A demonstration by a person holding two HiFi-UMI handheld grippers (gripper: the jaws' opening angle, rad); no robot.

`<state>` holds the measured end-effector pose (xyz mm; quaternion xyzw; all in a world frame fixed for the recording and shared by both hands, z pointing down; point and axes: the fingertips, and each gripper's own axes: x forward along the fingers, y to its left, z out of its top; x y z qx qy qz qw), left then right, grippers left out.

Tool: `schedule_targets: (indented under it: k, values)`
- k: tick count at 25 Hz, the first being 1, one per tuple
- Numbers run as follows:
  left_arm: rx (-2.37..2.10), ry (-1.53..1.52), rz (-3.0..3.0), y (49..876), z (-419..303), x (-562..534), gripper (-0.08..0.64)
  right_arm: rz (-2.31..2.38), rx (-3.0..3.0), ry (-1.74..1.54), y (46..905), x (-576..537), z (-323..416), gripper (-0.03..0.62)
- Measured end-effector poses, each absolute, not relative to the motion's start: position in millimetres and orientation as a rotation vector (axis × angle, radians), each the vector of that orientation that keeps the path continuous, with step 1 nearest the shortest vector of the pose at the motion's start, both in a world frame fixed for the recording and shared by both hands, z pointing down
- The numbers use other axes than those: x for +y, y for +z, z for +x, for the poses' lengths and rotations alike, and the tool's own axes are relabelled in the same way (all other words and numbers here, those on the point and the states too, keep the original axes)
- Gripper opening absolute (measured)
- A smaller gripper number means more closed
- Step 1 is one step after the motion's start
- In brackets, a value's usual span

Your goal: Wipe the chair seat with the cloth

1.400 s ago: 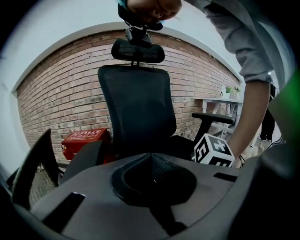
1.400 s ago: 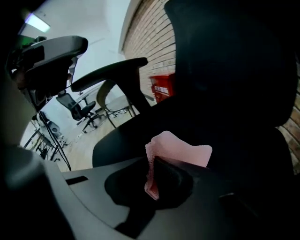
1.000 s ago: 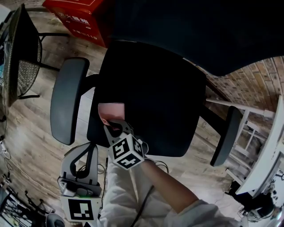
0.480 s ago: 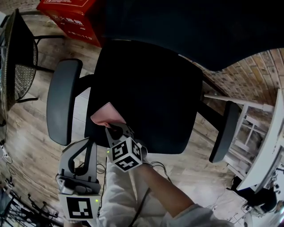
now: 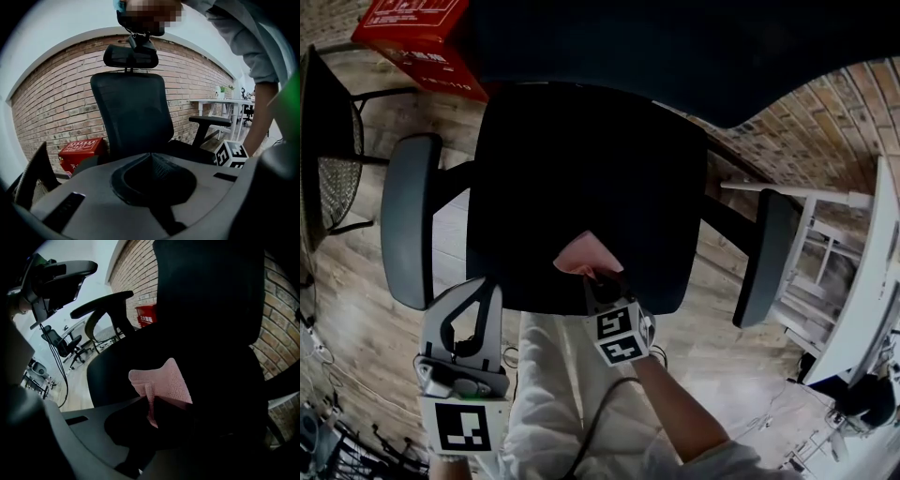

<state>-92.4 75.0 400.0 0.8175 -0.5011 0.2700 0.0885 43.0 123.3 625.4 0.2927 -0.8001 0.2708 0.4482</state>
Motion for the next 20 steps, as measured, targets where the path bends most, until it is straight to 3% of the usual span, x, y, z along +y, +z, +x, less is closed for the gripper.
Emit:
schedule_targets:
  k: [12, 20]
  values:
    - [-1.395, 0.826, 2.505, 401.9, -53.6, 68.6, 0.018, 1.052, -1.740, 0.727, 612.8, 137.9, 211.9, 0.055]
    - [-1.380, 0.832, 2.513, 399.8, -49.8, 64.8, 0.018, 1.133, -1.670, 0.786, 608.6, 158.3, 248.8, 0.055]
